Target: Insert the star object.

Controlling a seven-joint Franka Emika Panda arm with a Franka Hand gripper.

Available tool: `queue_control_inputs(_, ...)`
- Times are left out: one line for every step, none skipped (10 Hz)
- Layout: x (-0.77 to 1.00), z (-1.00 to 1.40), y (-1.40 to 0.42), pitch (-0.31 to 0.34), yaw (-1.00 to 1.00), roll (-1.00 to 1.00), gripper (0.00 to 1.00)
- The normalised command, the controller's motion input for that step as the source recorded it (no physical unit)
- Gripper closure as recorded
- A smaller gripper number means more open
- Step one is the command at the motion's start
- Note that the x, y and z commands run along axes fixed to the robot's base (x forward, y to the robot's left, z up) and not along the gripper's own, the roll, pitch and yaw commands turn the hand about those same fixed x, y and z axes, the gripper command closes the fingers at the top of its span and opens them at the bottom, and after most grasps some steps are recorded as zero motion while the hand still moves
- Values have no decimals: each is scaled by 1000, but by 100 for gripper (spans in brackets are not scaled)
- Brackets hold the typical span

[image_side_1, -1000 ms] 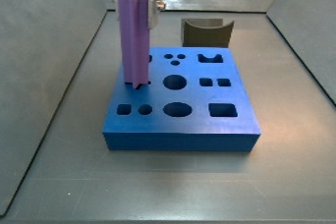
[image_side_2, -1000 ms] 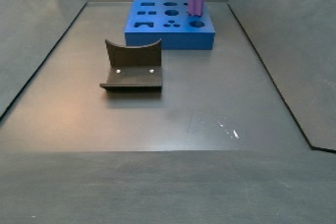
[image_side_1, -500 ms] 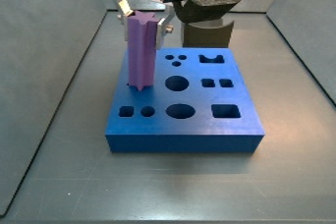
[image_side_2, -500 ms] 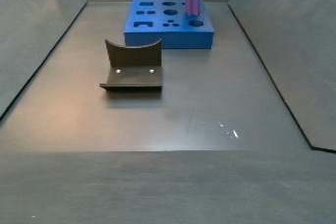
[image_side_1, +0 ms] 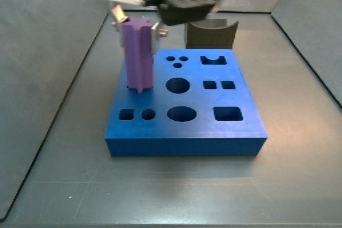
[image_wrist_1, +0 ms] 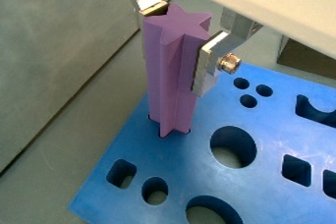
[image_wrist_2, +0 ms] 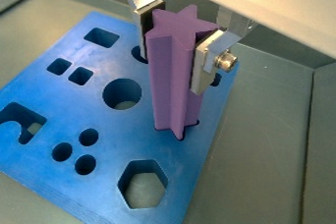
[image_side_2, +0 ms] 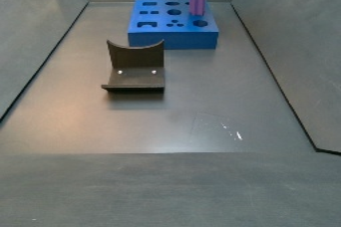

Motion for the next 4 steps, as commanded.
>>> queue_control_inputs(-303, -337, -34, -461, 0, 0, 100)
queue_control_inputs(-126, -343, 0, -351, 0, 0, 100)
queue_control_inputs(0, -220, 0, -170, 0, 0, 100)
queue_control_inputs(0, -86, -106, -77, 46, 67, 100)
